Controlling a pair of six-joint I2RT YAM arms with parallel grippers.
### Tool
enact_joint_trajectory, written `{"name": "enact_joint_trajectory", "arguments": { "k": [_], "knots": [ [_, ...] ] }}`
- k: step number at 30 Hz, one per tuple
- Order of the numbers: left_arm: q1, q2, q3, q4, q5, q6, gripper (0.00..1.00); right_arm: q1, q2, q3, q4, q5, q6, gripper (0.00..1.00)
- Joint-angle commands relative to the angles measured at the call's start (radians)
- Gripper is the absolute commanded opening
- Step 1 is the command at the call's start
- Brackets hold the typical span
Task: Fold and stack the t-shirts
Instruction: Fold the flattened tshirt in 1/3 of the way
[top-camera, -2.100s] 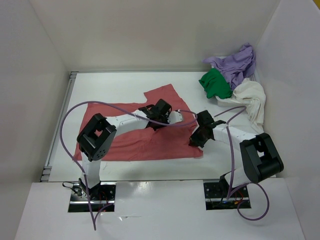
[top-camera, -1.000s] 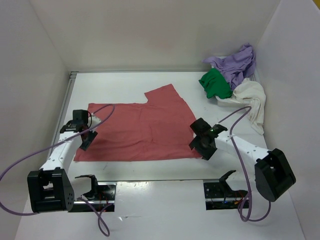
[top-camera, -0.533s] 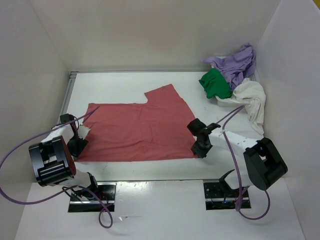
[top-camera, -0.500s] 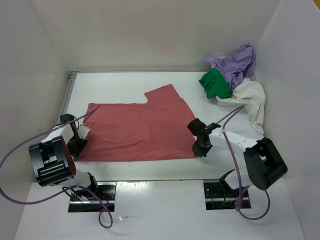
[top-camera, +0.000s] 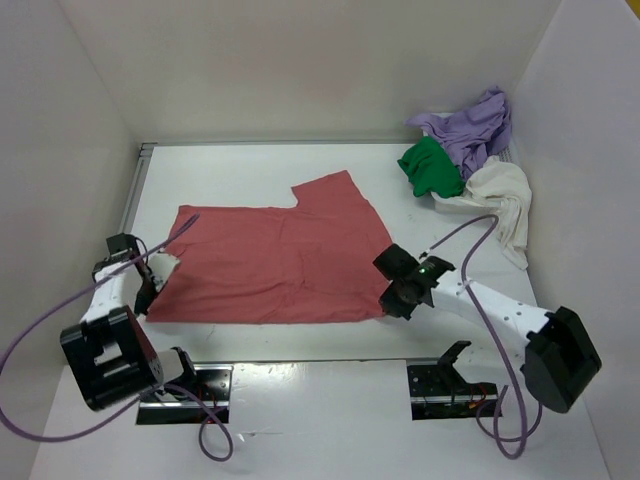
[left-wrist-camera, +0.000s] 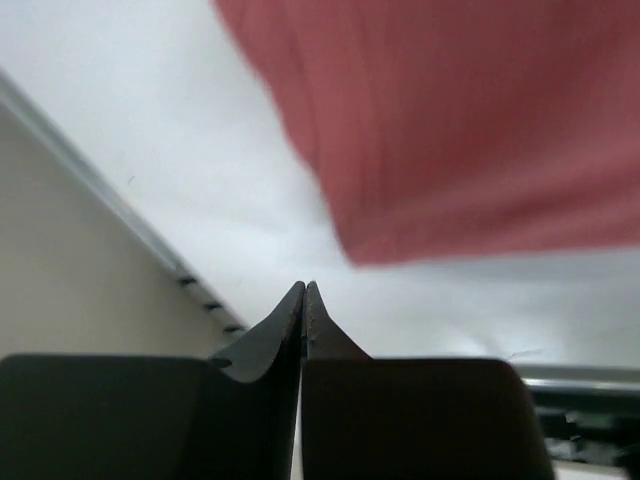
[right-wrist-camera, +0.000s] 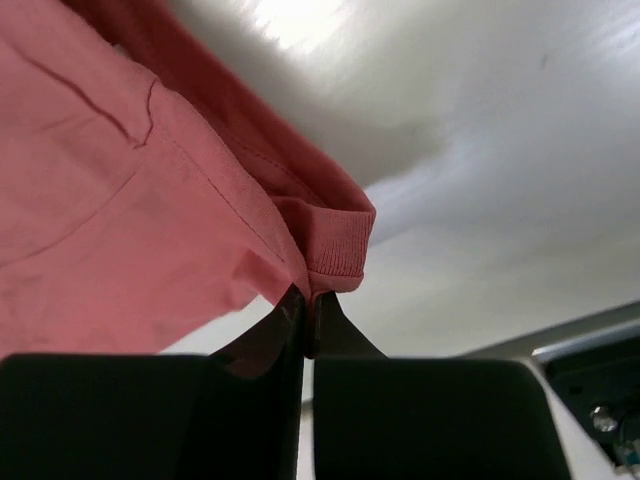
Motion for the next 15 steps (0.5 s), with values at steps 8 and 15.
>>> {"name": "enact_joint_trajectory", "arguments": {
  "k": [8, 15],
  "knots": [
    [0.165, -0.250, -0.066, -0.135, -0.061, 0.298, 0.00, 0.276, -0.097, 0.026, -0.194, -0.037, 0.303, 0.00],
    [0.165, -0.194, 0.007, -0.013, 0.129, 0.177, 0.54, 0.306, -0.010, 0.045, -0.204, -0.009, 0.333, 0.00]
  ]
}}
